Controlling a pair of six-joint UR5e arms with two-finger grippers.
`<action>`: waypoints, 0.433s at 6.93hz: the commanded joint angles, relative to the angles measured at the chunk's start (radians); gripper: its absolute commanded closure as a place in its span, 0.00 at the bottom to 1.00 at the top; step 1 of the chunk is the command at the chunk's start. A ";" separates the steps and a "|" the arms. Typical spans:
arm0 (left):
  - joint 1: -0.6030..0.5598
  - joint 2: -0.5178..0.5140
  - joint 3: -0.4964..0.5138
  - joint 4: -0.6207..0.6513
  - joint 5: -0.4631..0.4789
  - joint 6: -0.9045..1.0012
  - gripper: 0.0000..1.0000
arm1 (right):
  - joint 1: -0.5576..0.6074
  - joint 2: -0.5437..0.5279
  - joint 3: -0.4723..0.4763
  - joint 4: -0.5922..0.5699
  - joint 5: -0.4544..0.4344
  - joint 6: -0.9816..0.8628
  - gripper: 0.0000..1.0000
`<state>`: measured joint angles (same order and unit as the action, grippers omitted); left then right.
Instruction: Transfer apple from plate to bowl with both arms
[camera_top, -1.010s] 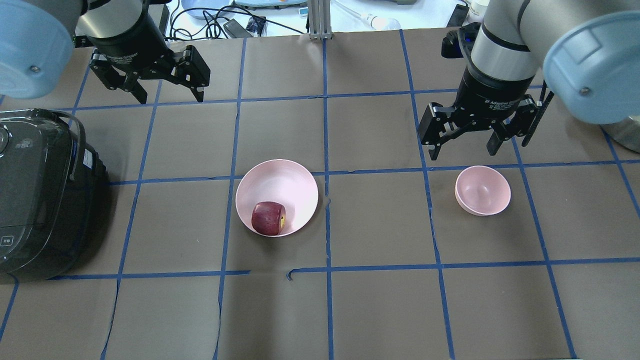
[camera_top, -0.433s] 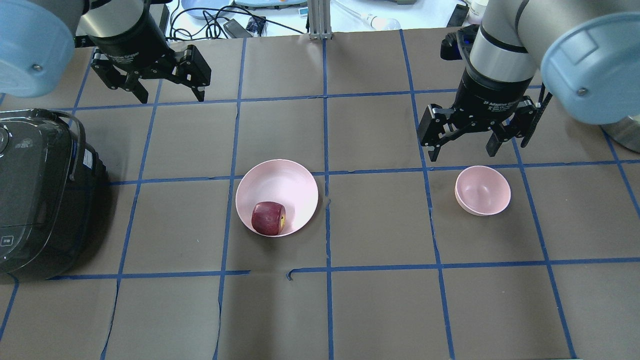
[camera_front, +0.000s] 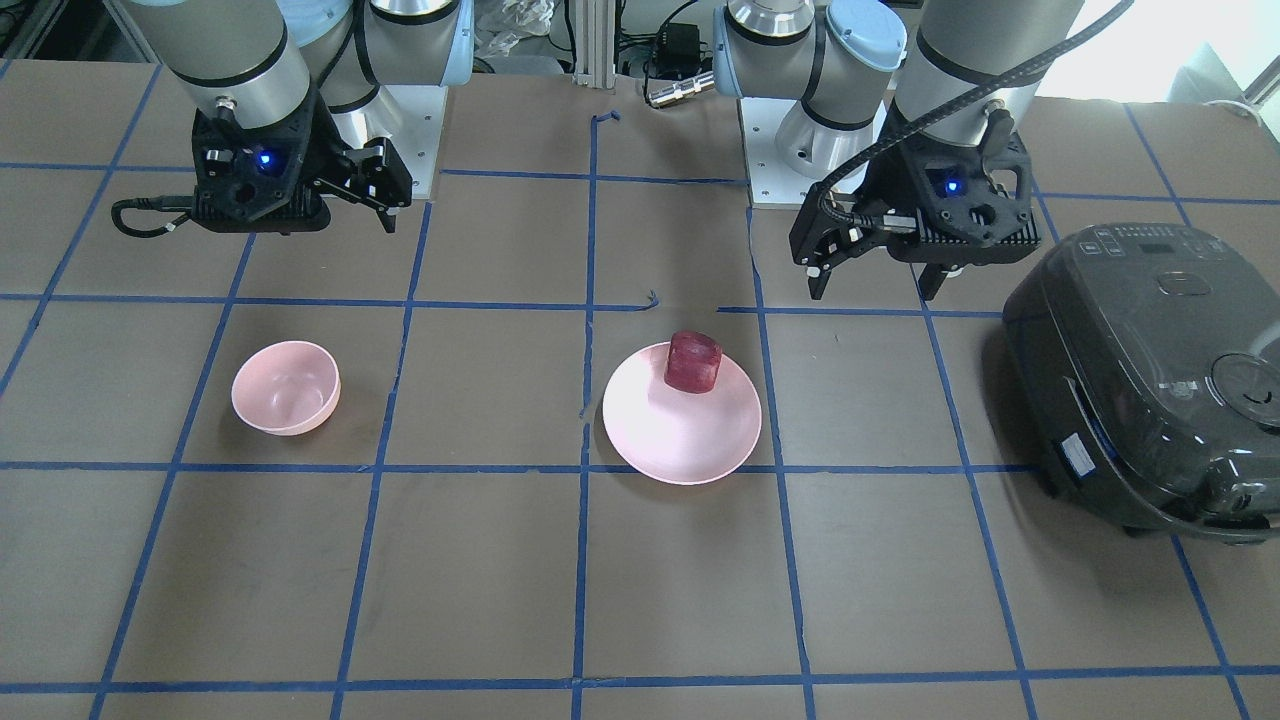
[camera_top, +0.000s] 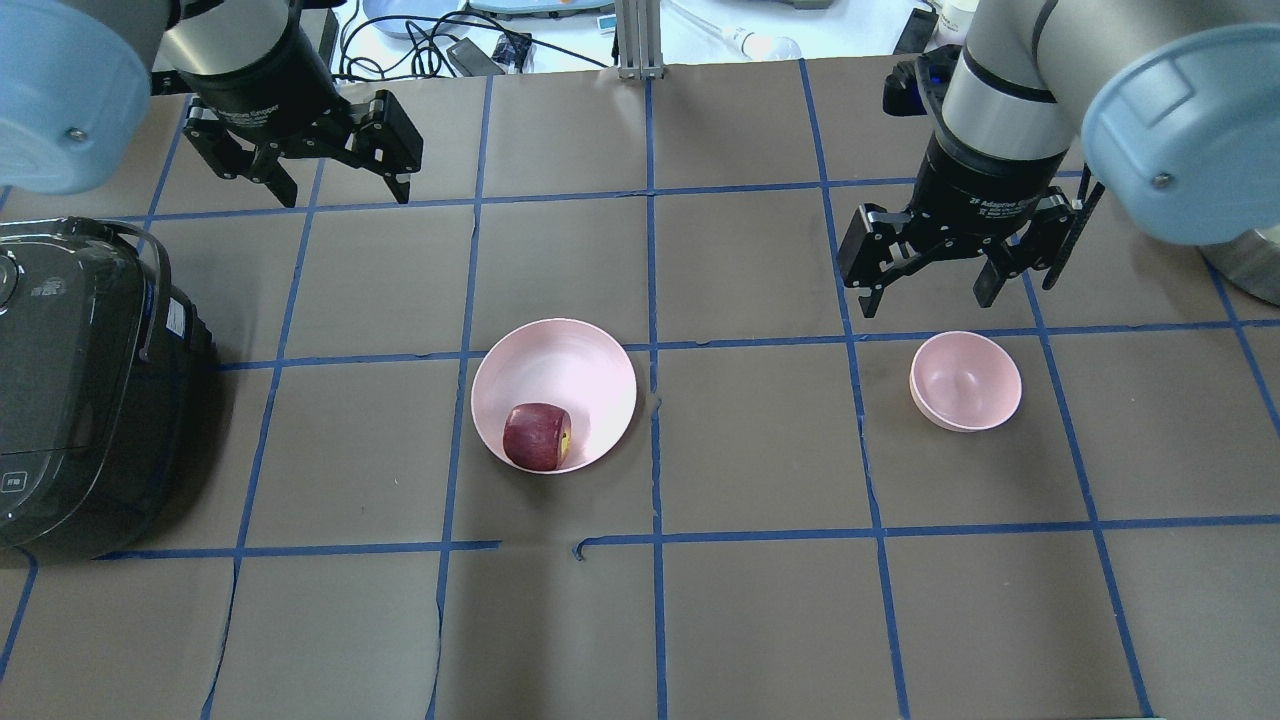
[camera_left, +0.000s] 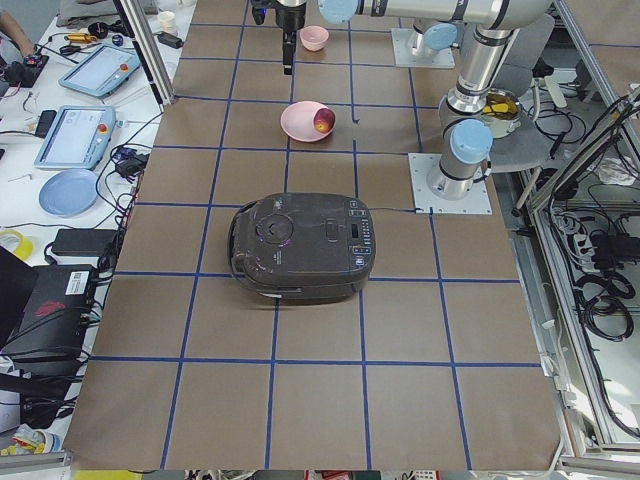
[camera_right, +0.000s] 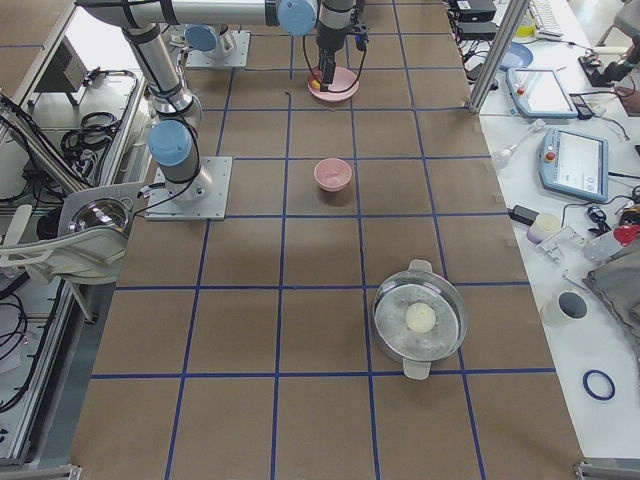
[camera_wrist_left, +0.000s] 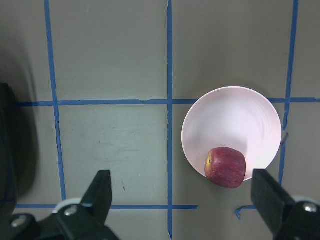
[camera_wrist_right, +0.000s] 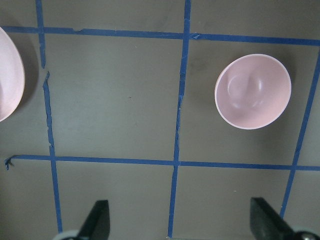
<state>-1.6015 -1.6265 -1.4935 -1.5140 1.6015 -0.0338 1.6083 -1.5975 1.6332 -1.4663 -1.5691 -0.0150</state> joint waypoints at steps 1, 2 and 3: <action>0.000 -0.001 -0.002 0.000 0.000 0.000 0.00 | 0.001 0.004 0.001 -0.005 0.001 0.007 0.00; 0.000 -0.001 -0.002 0.000 0.000 -0.002 0.00 | 0.001 0.004 0.001 -0.009 0.000 0.007 0.00; 0.000 -0.001 -0.002 0.000 0.000 -0.002 0.00 | 0.001 0.005 0.001 -0.009 0.000 0.009 0.00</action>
<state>-1.6015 -1.6275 -1.4954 -1.5140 1.6015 -0.0348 1.6089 -1.5937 1.6336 -1.4739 -1.5690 -0.0079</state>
